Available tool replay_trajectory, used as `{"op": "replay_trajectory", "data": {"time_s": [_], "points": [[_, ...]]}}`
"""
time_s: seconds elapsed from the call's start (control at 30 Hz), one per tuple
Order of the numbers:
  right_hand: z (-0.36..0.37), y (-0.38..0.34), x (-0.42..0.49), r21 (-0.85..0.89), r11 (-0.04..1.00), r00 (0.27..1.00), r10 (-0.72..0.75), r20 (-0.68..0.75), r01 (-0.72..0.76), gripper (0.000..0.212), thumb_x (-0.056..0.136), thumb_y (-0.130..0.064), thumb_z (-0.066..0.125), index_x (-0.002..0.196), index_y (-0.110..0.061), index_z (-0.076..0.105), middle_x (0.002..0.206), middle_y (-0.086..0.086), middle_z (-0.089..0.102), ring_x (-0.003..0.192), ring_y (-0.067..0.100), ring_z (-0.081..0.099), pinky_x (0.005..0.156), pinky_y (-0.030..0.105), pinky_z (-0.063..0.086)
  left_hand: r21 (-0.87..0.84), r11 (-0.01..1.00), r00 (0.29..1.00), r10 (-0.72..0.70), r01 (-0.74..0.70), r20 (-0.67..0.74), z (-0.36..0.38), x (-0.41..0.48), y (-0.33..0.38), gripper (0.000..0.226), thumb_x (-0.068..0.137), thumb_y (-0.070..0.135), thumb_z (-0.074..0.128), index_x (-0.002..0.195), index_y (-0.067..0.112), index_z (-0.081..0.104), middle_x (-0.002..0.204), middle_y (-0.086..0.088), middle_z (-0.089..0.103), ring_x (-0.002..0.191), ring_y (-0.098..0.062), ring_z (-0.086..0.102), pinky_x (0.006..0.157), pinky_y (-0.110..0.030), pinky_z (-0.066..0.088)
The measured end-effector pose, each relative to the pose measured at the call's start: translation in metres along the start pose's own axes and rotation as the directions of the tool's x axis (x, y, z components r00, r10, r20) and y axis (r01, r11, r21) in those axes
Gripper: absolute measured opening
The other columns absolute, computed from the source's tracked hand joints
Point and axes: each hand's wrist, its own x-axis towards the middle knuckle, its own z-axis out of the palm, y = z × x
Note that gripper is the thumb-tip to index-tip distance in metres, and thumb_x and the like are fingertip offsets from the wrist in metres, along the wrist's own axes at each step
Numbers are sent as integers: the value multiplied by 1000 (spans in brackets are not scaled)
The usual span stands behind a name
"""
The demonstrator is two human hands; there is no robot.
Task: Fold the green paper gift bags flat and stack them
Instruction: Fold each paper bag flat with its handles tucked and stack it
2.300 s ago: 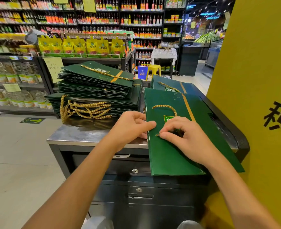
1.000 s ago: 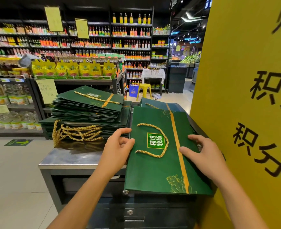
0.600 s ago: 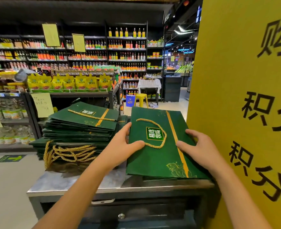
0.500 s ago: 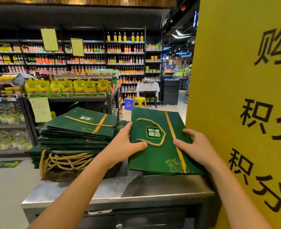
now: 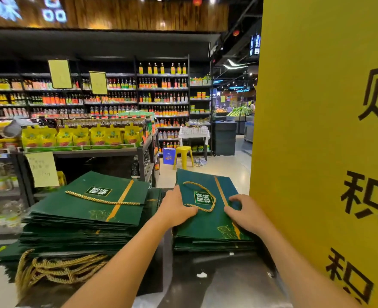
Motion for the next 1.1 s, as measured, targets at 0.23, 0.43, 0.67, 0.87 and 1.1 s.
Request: {"op": "replay_trajectory", "data": {"time_s": [0.23, 0.43, 0.67, 0.87, 1.1], "points": [[24, 19, 2, -160, 986, 999, -34, -1, 34, 45, 97, -46, 57, 135, -23, 61, 136, 0, 61, 125, 20, 55, 106, 39, 44, 391, 914, 994, -96, 110, -55, 14, -8, -4, 75, 89, 67, 56, 145, 19, 41, 141, -8, 52, 134, -36, 38, 108, -45, 37], [25, 14, 11, -274, 957, 995, -95, 20, 97, 52, 102, -50, 44, 149, -27, 47, 160, 2, 38, 151, 18, 26, 118, 40, 25, 411, 911, 999, 44, -27, -32, 9, -5, 9, 63, 102, 51, 38, 161, 30, 23, 169, -8, 15, 155, -29, 11, 123, -46, 19], [47, 11, 28, -285, 950, 976, -68, 206, 126, 60, 105, -58, 23, 161, -37, 15, 170, 5, 3, 157, 25, -5, 127, 48, 3, 632, 766, 989, 42, -122, 141, 40, 17, 2, 58, 107, 48, 18, 162, 36, 7, 170, -8, -8, 156, -30, -14, 126, -47, -5], [61, 16, 31, -381, 913, 957, -32, 288, 145, 59, 105, -57, 13, 161, -38, 6, 171, 4, 1, 157, 23, 0, 125, 47, 2, 664, 745, 993, -12, -67, 114, 55, 21, -10, 61, 104, 56, 15, 162, 38, 8, 170, -8, -10, 155, -27, -17, 125, -45, -8], [62, 17, 32, -411, 897, 948, -25, 318, 161, 61, 105, -57, 10, 162, -36, 2, 171, 4, -2, 157, 23, -1, 126, 48, 2, 669, 740, 994, 1, -72, 105, 58, 19, -13, 61, 104, 55, 15, 162, 37, 8, 170, -9, -9, 155, -27, -17, 125, -45, -8]]}}
